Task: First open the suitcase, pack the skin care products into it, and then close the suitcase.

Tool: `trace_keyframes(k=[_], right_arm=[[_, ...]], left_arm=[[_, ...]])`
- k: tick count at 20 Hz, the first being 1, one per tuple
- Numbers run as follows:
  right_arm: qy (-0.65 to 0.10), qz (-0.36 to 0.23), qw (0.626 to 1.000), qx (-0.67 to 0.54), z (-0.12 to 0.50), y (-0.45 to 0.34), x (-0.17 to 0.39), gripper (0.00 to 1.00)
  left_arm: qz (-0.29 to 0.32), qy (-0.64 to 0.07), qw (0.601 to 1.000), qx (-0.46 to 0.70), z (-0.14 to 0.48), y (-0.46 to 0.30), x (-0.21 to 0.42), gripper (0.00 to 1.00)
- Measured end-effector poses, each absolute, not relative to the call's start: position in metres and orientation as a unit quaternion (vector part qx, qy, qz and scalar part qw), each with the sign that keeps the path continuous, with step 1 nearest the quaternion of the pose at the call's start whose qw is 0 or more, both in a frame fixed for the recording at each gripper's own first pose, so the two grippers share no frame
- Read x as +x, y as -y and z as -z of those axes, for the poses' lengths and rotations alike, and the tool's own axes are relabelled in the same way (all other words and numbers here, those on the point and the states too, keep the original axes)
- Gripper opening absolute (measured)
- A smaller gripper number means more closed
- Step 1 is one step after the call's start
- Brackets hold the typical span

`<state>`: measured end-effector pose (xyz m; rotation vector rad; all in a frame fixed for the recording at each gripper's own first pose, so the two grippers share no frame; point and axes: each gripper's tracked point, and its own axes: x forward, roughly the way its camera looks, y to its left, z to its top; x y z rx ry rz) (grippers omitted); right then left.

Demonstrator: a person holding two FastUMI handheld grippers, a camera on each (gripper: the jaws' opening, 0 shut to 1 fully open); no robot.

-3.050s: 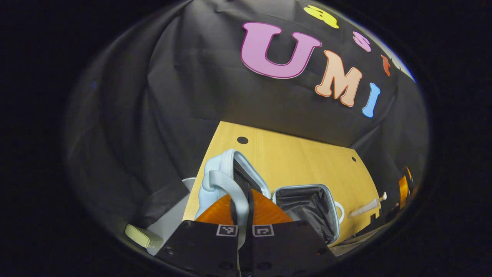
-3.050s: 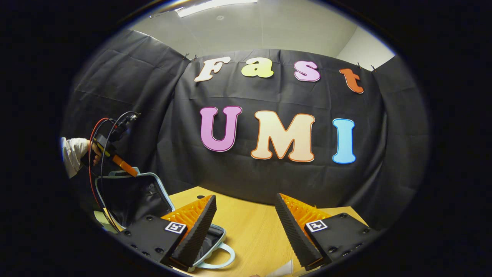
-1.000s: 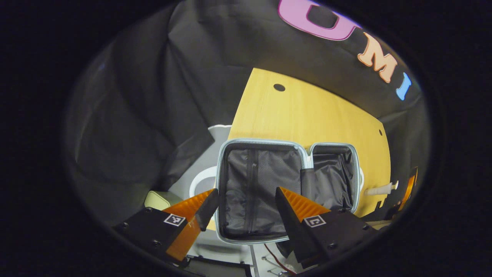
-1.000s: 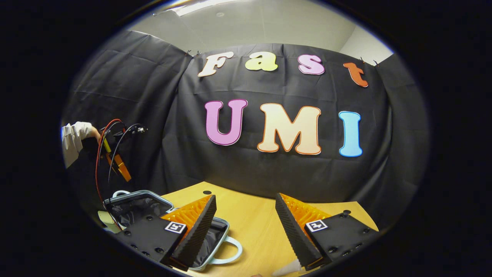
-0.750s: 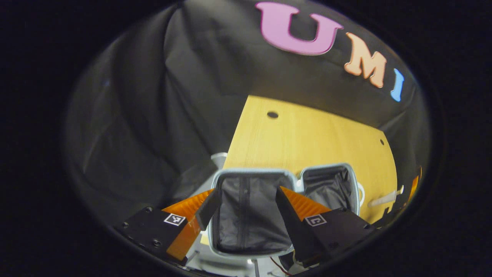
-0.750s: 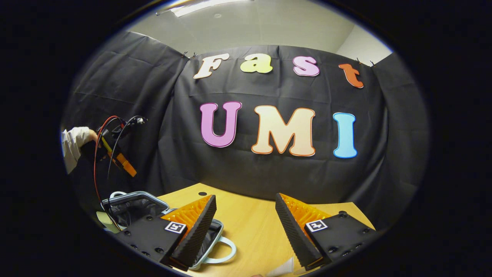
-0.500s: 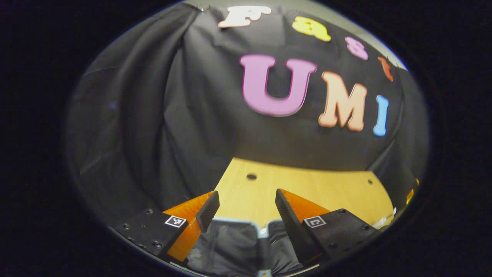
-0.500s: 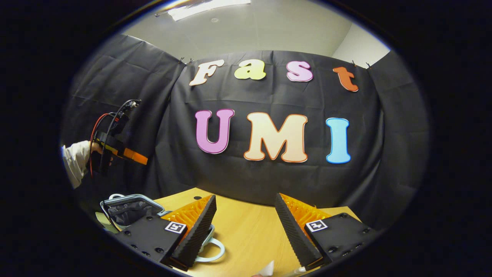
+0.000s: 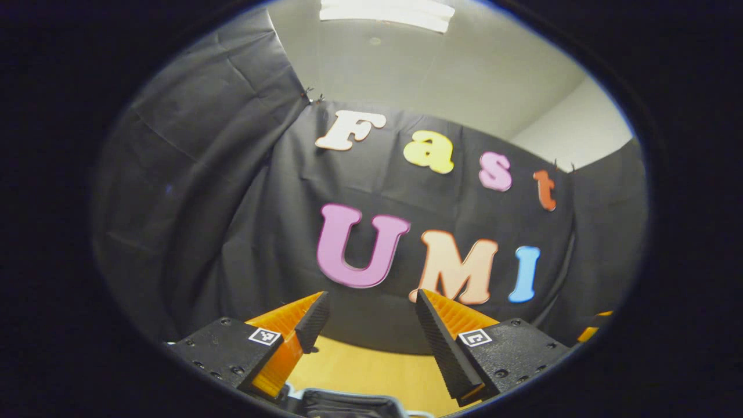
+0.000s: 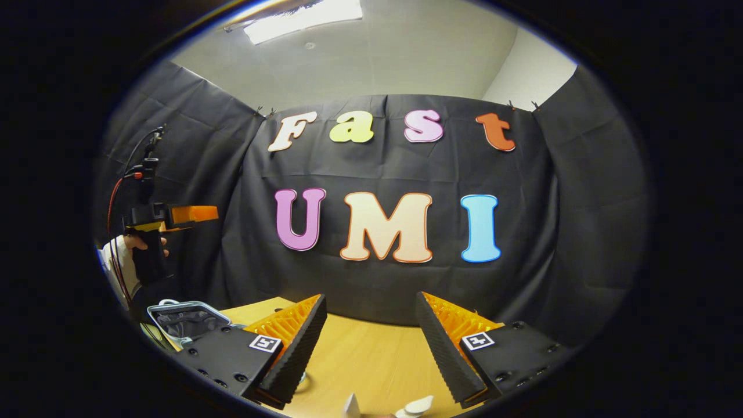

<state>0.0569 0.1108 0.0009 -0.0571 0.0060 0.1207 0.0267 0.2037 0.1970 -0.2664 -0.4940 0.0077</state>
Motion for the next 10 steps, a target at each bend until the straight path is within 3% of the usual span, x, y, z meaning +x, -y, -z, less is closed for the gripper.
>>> trace_keyframes(k=[2, 10], right_arm=[[-0.001, -0.059, 0.998, -0.027, -0.002, -0.098, 0.053, 0.96], [0.001, -0.056, 0.998, -0.025, -0.001, -0.057, 0.041, 0.96]], left_arm=[[0.001, 0.265, 0.959, -0.103, -0.198, -0.181, 0.011, 0.94], [0.038, 0.179, 0.983, -0.01, -0.128, -0.047, 0.016, 0.94]])
